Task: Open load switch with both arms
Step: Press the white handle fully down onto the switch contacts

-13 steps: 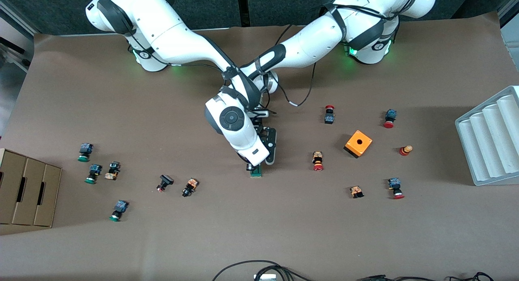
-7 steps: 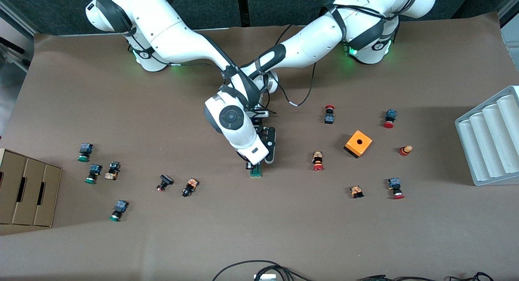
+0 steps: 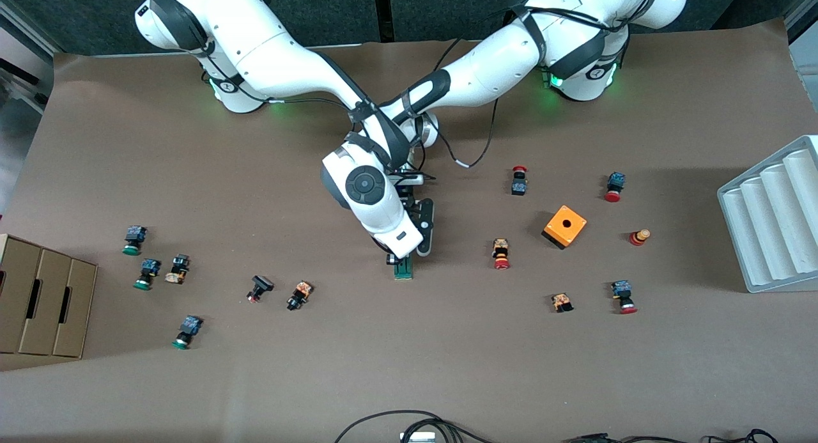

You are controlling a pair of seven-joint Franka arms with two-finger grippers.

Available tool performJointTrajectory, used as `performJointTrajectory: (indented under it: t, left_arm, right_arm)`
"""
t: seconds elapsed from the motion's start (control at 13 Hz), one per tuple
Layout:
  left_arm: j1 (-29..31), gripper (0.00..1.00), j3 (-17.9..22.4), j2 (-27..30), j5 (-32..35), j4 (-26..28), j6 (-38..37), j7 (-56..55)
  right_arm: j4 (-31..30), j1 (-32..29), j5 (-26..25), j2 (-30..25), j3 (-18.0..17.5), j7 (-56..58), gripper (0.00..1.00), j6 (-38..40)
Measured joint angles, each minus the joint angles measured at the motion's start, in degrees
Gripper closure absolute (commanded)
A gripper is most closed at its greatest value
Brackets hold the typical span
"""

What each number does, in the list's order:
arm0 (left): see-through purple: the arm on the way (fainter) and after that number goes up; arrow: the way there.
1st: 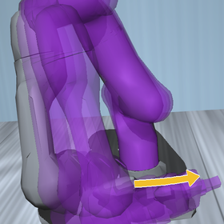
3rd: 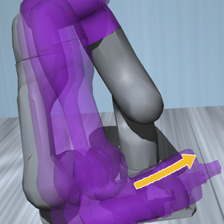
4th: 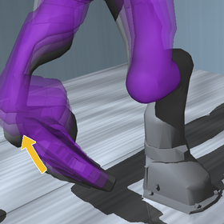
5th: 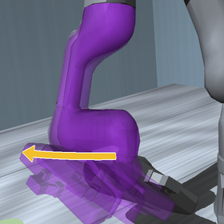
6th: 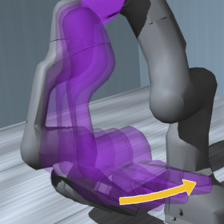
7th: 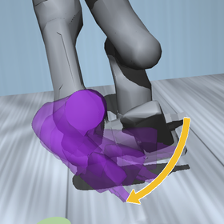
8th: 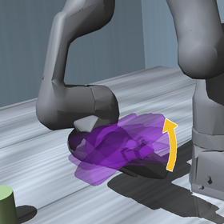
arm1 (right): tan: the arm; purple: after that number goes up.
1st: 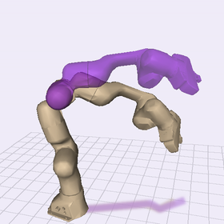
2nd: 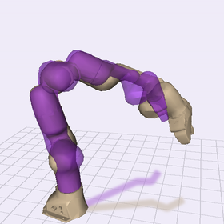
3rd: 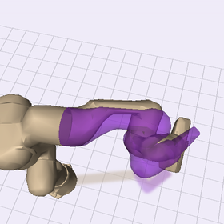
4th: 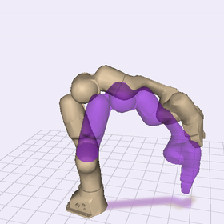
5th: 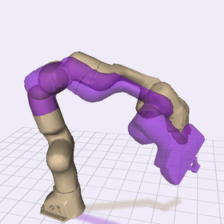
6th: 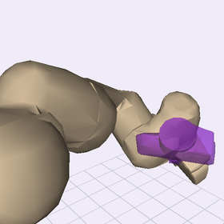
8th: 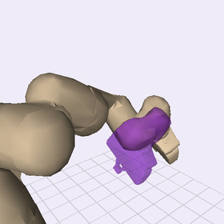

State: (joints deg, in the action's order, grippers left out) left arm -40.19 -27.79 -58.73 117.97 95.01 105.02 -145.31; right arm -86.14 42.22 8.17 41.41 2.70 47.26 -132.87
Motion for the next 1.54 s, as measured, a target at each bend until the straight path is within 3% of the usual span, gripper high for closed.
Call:
performJointTrajectory:
  t: [1.54]
  left_arm:
    - [0.0, 0.29, 0.0, 0.0, 0.0, 0.0, 0.0, 0.0]
  right_arm:
    - [-2.4, 0.0, 0.0, -1.2, -0.2, 0.0, 0.69, 0.0]
